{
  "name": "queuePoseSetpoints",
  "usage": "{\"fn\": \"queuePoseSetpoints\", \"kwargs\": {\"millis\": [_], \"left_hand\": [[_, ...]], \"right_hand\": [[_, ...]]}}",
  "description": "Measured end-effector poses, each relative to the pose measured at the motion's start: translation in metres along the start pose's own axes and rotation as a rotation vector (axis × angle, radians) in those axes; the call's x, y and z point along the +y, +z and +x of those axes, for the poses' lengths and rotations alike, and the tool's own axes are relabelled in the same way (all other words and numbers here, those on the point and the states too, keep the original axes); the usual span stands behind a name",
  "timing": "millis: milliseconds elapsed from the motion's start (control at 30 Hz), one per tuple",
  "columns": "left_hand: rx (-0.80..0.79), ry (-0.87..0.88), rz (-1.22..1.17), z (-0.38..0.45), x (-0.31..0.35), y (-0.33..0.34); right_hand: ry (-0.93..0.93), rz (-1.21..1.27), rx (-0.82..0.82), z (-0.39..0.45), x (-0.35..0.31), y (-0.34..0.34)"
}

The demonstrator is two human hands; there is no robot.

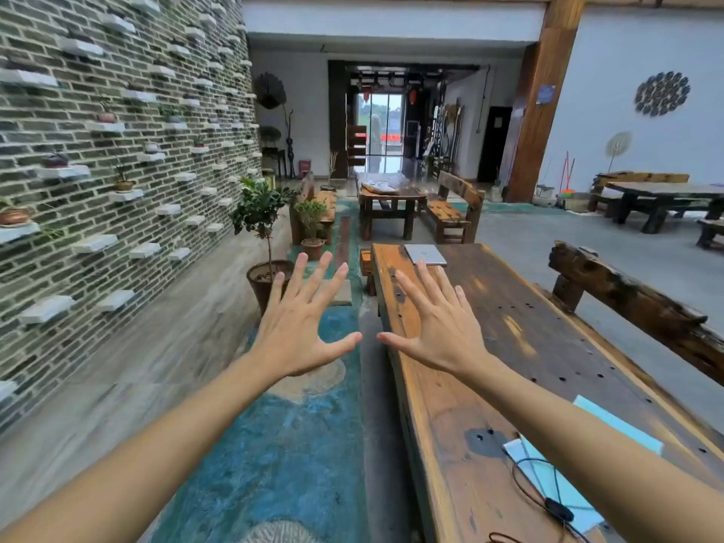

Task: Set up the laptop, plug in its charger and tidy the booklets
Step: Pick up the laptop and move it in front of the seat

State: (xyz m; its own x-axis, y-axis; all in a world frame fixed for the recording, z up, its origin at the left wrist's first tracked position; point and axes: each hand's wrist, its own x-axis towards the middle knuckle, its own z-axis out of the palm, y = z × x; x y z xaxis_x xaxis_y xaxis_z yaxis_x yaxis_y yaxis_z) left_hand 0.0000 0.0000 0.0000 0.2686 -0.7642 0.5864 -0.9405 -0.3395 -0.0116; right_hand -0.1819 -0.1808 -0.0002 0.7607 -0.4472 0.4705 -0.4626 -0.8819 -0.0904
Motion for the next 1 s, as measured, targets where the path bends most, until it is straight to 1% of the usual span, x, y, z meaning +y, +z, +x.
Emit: {"fn": "queuePoseSetpoints", "kwargs": {"millis": [33,133,300,400,500,667,767,867,1000], "left_hand": [[-0.042,0.004,-0.006,0.005,-0.001,0.009],[-0.094,0.000,0.007,0.027,-0.014,0.041],[-0.125,-0.025,-0.021,0.077,-0.047,0.092],[-0.145,-0.027,-0.020,0.107,-0.071,0.130],[-0.145,-0.025,-0.041,0.143,-0.102,0.166],[-0.135,-0.066,-0.091,0.217,-0.159,0.221],[-0.133,-0.034,-0.085,0.253,-0.187,0.254],[-0.135,-0.037,-0.111,0.287,-0.212,0.284],[-0.131,-0.041,-0.136,0.327,-0.242,0.326]], "right_hand": [[0.003,0.010,-0.043,0.006,0.005,0.008],[0.026,0.011,-0.076,0.031,0.023,0.031],[0.040,0.038,-0.070,0.083,0.049,0.077],[0.048,0.042,-0.107,0.123,0.060,0.114],[0.047,0.036,-0.137,0.172,0.070,0.150],[0.090,0.035,-0.122,0.264,0.083,0.193],[0.094,0.037,-0.110,0.313,0.091,0.219],[0.129,0.058,-0.120,0.350,0.102,0.244],[0.128,0.071,-0.145,0.395,0.123,0.279]]}}
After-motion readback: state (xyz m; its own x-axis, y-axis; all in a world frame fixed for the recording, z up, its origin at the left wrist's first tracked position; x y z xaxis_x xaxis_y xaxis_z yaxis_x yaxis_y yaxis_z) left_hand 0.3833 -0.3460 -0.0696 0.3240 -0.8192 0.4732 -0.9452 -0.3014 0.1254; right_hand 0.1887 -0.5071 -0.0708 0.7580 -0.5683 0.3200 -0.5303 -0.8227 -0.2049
